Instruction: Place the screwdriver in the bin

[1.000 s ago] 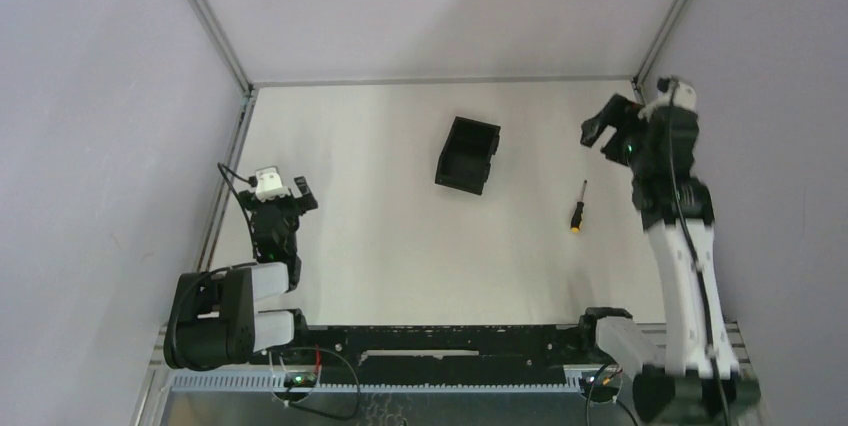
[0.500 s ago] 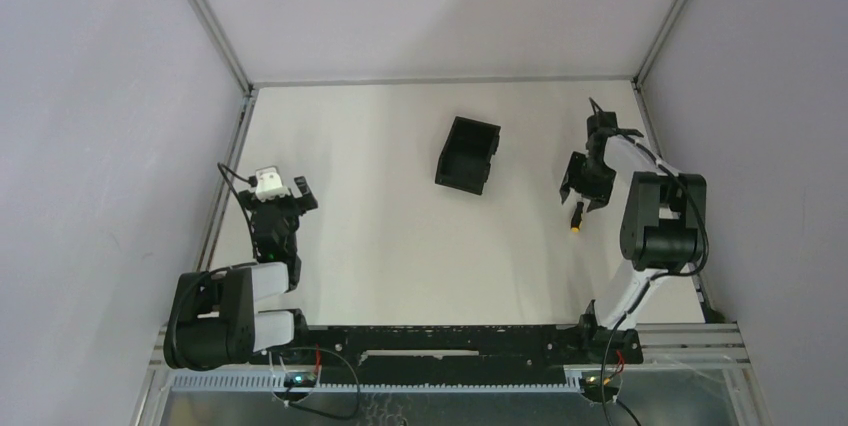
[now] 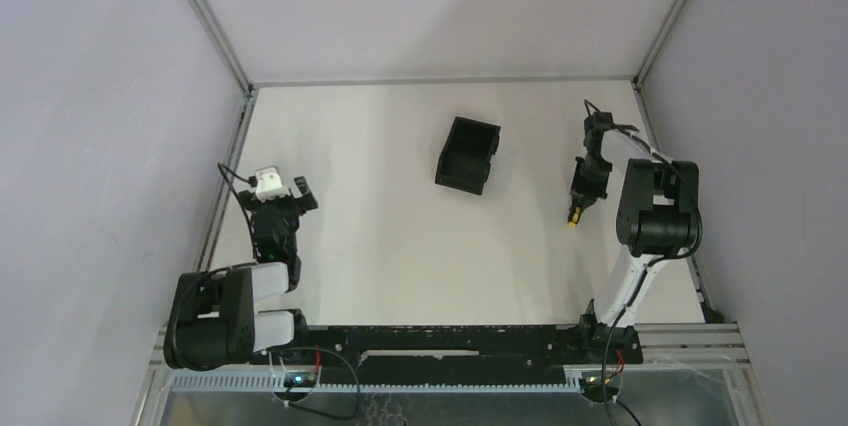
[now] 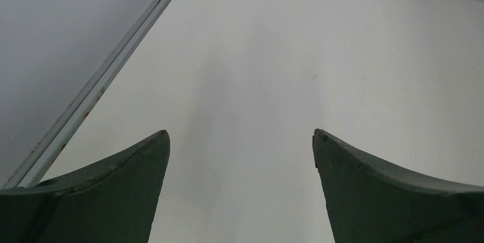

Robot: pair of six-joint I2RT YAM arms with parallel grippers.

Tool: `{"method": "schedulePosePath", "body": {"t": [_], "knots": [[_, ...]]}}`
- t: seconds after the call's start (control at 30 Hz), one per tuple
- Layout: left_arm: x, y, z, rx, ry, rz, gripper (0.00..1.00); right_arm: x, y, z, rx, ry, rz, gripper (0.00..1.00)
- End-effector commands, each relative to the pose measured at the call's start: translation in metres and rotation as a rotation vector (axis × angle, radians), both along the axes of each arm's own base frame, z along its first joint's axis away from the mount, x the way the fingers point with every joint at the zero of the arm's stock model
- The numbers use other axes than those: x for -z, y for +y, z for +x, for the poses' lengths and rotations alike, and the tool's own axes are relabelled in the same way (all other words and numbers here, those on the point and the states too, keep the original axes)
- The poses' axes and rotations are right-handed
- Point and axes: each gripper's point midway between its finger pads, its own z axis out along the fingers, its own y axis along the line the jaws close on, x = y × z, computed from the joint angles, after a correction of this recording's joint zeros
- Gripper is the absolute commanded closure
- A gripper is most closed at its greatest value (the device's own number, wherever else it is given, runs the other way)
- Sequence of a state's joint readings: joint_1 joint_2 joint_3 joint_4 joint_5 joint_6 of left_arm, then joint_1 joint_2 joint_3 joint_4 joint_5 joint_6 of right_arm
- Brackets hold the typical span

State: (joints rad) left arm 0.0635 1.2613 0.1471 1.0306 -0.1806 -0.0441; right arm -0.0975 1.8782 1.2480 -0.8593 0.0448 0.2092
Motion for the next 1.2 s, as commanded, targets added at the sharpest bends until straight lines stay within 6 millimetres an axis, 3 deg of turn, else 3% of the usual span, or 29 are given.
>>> {"method": "schedulePosePath", "body": {"t": [0.0, 0.23, 0.33, 0.47, 0.57, 0.73, 0.87, 0.97, 1.17], "knots": [[-0.026, 0.000, 0.012, 0.003, -0.073, 0.022, 0.00, -0.049, -0.019, 0.030, -0.017, -0.084, -0.072, 1.00], [-0.027, 0.000, 0.012, 0.004, -0.074, 0.022, 0.00, -0.127, -0.022, 0.032, -0.008, -0.058, -0.087, 1.00], [-0.026, 0.000, 0.012, 0.003, -0.073, 0.021, 0.00, -0.146, -0.020, 0.036, 0.013, -0.089, -0.078, 1.00], [-0.027, 0.000, 0.012, 0.003, -0.074, 0.021, 0.00, -0.159, -0.001, 0.044, 0.021, -0.144, -0.001, 1.00], [-0.026, 0.000, 0.012, 0.003, -0.073, 0.022, 0.00, -0.167, 0.036, 0.061, -0.021, -0.227, 0.104, 1.00], [-0.027, 0.000, 0.012, 0.003, -0.074, 0.021, 0.00, -0.176, 0.133, 0.097, -0.162, -0.364, 0.231, 1.00], [-0.027, 0.000, 0.012, 0.003, -0.076, 0.022, 0.00, -0.180, 0.210, 0.112, -0.305, -0.397, 0.303, 1.00], [-0.027, 0.000, 0.012, 0.003, -0.075, 0.021, 0.00, -0.175, 0.238, 0.124, -0.359, -0.397, 0.281, 1.00], [-0.027, 0.000, 0.012, 0.003, -0.075, 0.022, 0.00, -0.144, 0.263, 0.138, -0.437, -0.391, 0.239, 1.00]]}}
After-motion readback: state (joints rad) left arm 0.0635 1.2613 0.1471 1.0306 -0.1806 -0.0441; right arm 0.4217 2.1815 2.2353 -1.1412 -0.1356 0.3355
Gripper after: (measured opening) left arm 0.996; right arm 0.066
